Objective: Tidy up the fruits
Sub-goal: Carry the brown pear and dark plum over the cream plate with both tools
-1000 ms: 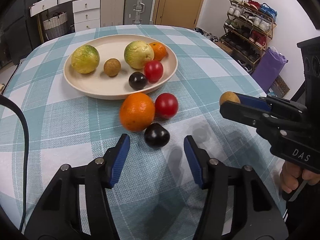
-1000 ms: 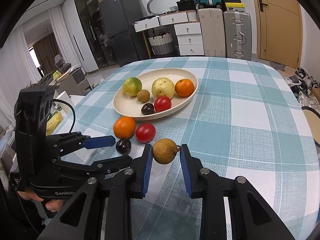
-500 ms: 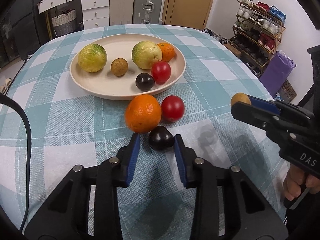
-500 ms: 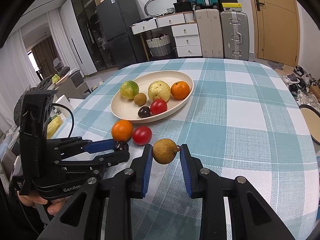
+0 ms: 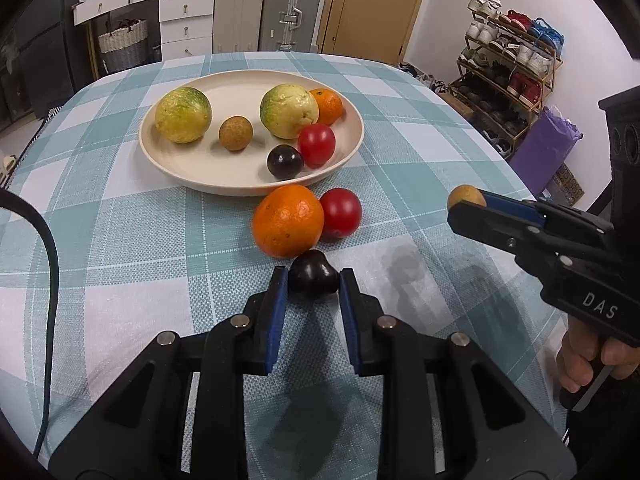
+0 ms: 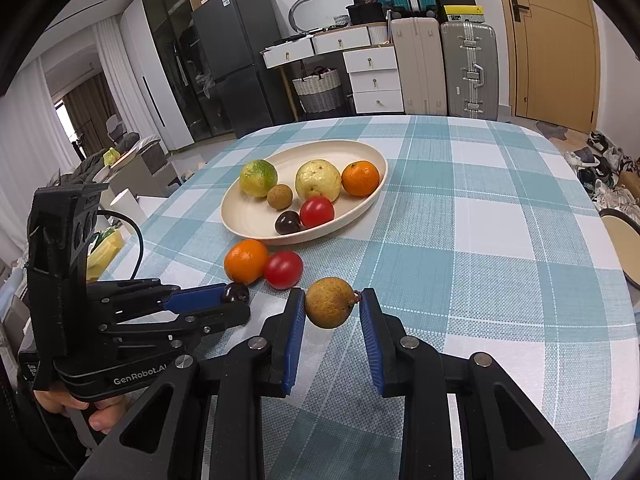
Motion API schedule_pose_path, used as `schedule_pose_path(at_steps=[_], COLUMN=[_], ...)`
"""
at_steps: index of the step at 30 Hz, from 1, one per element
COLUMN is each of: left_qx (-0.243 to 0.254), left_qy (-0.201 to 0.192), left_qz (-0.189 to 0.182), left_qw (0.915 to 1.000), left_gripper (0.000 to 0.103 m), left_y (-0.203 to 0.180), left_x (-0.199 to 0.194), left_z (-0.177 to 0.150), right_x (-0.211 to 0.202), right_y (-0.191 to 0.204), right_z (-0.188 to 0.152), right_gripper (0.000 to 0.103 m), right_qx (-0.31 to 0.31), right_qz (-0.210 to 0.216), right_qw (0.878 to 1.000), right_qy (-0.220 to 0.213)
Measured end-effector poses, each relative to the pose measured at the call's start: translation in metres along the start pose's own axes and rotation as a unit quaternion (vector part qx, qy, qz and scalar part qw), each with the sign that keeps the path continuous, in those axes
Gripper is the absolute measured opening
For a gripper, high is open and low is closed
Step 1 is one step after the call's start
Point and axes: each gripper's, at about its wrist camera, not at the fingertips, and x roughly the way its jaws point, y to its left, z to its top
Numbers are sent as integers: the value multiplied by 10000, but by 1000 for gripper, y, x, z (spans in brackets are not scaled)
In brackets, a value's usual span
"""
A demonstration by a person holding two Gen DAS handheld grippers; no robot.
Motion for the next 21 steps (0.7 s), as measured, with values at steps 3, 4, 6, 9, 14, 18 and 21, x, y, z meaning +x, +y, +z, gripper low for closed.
schedule_pose_path(at_steps=[3,4,6,9,14,18,21], left_qx=[18,25,17,-19,-5,25,85], left_qy=[-59,-82,-148,-299,-515,-709,-810], left_qz=[-26,-26,-34,-81,-104,-74,32], left_qw=[10000,10000,9999,9995,9986,9975,9967], left_gripper=[23,23,23,23,23,23,23], left_y=[1,1,2,6,13,21,27], left_x=[-5,-6,-12,-22,-38,-51,-56], left_z=[0,-1,-2,-2,-2,2,8], right_x=[0,0,1,1,0,1,3], right_y=[0,0,0,2,5,9,14], right_z=[0,-1,0,-1,-1,1,4], right_gripper=[29,29,29,29,29,29,29], right_qx=[1,-3,-11,-40,-64,-74,-89], right_qz=[8,6,22,29,70,115,156], right_qw=[10000,10000,10000,10000,9999,9998,9997], right_qy=[0,-4,-6,-19,-88,-131,-175])
